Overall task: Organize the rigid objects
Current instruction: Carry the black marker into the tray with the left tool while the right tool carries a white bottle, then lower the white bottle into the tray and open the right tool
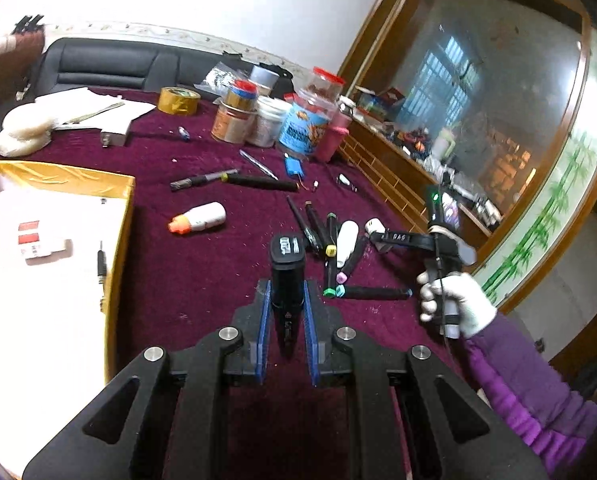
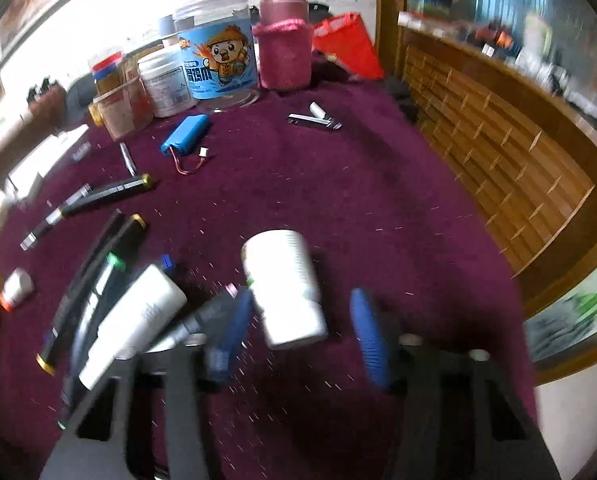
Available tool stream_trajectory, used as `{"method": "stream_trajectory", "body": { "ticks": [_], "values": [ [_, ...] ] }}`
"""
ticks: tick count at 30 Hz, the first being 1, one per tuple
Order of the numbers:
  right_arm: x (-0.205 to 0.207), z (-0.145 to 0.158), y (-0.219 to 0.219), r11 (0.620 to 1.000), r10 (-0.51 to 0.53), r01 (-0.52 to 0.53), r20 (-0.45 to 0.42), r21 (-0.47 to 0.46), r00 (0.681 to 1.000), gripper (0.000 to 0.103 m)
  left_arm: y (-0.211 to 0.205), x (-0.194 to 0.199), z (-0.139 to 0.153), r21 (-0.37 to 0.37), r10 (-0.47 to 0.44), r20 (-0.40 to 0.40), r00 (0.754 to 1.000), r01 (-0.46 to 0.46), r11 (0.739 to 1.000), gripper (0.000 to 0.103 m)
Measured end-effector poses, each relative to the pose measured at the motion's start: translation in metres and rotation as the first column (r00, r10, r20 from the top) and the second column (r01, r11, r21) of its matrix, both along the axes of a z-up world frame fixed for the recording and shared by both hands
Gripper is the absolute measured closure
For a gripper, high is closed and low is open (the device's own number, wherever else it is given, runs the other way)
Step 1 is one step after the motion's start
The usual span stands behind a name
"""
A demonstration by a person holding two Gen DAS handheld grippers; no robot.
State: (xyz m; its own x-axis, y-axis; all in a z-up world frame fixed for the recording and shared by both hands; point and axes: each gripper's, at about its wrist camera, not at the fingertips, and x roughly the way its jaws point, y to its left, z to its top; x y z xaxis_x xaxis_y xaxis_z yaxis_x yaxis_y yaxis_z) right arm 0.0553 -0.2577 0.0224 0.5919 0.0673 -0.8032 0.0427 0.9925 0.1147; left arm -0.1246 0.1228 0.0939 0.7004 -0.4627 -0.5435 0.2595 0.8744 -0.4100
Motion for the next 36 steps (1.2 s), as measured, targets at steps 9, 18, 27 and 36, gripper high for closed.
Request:
{"method": "stream_trajectory", "body": {
  "ticks": [9, 18, 27, 36],
  "values": [
    [-0.038, 0.03, -0.017, 0.98, 0.01, -0.018, 0.04, 0.196, 0.999, 0.074, 0.097, -0.024, 0.028, -0.137, 0.12, 0.016, 0.993, -0.117, 0.984, 0.091],
    [-0.076, 0.081, 0.104, 0.873, 0.291, -0.314, 0.117, 0.374, 0.949, 0.074, 0.187, -0.003, 0.018, -0.083, 0.296, -0.05, 0.954, -0.299, 0.951, 0.091],
    [-0.083, 0.064, 0.295, 0.721, 0.577, -0.529, 0.035, 0.447, 0.816, 0.073, 0.221, 0.068, -0.022, -0.032, 0.309, -0.221, 0.925, -0.324, 0.946, 0.09],
    [-0.068, 0.045, 0.383, 0.764, 0.601, -0.549, -0.063, 0.339, 0.797, 0.073, 0.228, 0.127, -0.051, 0.071, 0.351, -0.279, 0.894, -0.346, 0.936, 0.09]
  ]
}}
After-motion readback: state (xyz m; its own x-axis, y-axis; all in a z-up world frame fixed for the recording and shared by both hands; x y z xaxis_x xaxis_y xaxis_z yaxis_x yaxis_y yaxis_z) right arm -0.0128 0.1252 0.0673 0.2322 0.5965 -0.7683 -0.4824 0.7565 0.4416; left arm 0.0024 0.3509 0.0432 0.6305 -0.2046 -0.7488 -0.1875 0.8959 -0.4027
